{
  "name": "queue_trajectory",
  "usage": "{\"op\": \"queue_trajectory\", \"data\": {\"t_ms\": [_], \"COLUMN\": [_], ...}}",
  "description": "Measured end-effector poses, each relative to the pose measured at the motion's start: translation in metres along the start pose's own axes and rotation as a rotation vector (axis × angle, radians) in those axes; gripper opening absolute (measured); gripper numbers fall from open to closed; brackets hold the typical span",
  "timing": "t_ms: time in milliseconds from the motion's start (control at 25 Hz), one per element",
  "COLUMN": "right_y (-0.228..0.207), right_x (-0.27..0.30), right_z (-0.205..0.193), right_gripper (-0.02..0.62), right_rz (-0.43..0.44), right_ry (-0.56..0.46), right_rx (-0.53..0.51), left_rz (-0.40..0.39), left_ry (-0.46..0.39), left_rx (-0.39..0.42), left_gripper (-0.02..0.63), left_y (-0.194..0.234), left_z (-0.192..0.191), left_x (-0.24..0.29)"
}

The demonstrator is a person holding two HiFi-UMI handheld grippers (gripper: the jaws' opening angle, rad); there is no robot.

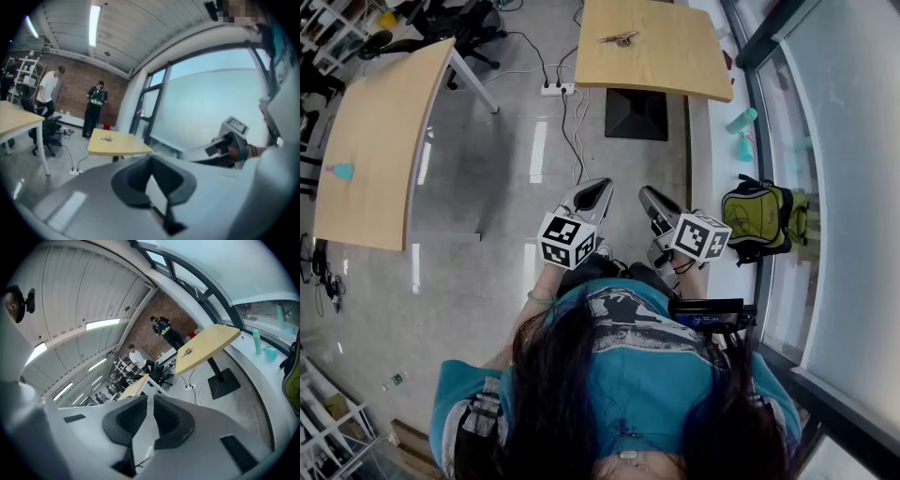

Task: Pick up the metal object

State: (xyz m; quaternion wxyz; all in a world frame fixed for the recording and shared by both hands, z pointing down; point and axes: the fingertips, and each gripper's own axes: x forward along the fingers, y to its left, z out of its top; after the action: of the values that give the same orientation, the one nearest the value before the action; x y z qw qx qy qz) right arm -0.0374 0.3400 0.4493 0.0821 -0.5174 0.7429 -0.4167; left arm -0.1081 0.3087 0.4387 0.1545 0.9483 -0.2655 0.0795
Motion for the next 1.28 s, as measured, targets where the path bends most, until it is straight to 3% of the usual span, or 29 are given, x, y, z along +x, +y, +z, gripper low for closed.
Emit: {"op": "queue_trajectory", "data": {"t_ms": [520,720,1280], "right_y": [-0.01,-0.027,-0.109], "right_x": [0.004,0.009,0.043], "right_z": [0.005,0.022,0.138], "right_gripper": [0.052,0.052,0.052], "right_rz": [-0.023,0.028,0.08], "right_ry": [-0.039,-0.055,0.037], "right_rx": [0.04,0.101,0.018], "left_rz": [-0.028,-0.008,0.116], "left_ry": [0.017,0.027,-0.008], "left_rx": [-0.03,-0.035,-0.045], "left_gripper": [0.003,0.003,0.003], "left_y": [0.016,0.022,0.046], "left_z": [-0.005,-0.006,0.041], "left_x": [0.016,0.039,0.163]}}
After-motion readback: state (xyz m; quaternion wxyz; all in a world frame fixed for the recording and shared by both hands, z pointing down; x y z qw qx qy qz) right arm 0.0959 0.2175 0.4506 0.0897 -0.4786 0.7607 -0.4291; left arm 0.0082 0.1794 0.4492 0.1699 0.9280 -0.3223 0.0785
